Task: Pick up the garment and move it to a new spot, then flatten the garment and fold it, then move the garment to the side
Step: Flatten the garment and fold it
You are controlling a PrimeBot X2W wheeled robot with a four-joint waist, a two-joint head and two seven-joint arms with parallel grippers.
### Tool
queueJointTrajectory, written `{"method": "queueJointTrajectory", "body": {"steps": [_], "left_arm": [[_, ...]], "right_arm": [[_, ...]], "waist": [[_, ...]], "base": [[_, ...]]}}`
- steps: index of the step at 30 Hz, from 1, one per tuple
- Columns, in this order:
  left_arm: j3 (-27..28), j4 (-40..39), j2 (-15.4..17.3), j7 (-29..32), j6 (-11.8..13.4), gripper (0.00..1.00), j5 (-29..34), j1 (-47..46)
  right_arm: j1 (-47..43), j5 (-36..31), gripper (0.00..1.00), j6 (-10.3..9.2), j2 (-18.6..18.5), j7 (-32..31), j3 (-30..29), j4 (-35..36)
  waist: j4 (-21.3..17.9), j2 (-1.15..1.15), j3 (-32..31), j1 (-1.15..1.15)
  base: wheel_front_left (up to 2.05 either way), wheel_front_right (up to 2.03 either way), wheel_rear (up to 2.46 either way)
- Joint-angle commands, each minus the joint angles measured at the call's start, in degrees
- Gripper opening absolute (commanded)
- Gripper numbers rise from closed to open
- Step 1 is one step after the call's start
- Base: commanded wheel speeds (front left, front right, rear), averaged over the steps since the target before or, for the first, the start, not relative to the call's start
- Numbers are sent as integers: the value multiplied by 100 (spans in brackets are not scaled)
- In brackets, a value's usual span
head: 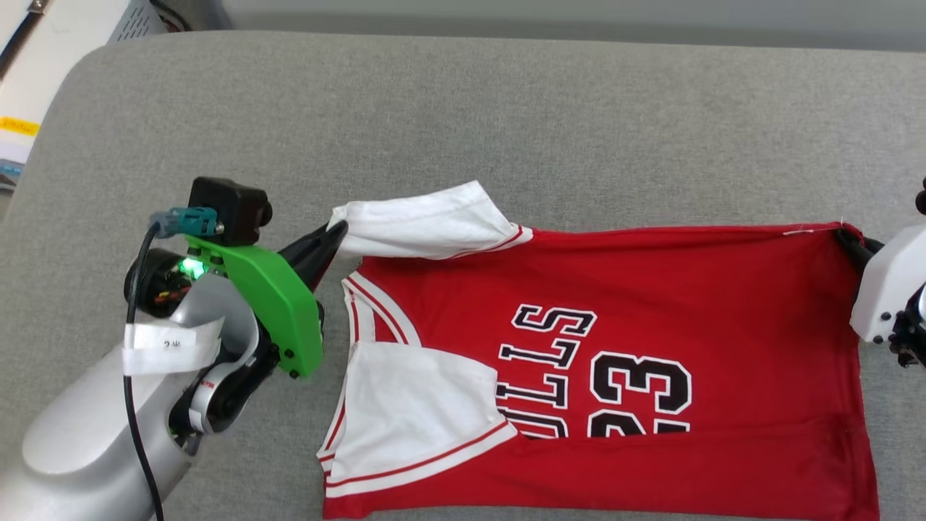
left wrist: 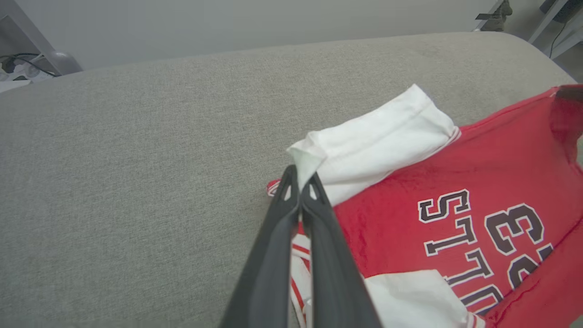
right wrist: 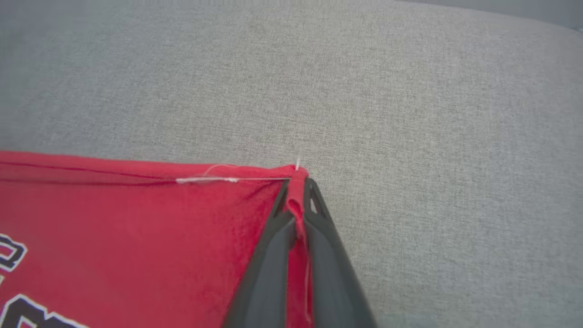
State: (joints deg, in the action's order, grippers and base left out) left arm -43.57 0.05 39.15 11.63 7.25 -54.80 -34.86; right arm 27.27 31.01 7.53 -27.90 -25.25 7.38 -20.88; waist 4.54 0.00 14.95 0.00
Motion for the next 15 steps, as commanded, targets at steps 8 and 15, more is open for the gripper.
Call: {"method": "queueJointTrajectory", "body": {"steps": [8, 15], "left_arm": [[-121, -206, 110, -128, 184, 0, -212, 843], [-205, -394, 176, -230, 396, 0, -357, 1453]], "right_arm": [[-1057, 697, 0, -4, -57, 436, -73, 502], [-1787, 1154, 0, -4, -171, 447, 6, 889]], "waist": [[-5, 0, -601, 0], [9, 0, -703, 0]], "base": [[0, 0, 0], [0, 0, 0]]}}
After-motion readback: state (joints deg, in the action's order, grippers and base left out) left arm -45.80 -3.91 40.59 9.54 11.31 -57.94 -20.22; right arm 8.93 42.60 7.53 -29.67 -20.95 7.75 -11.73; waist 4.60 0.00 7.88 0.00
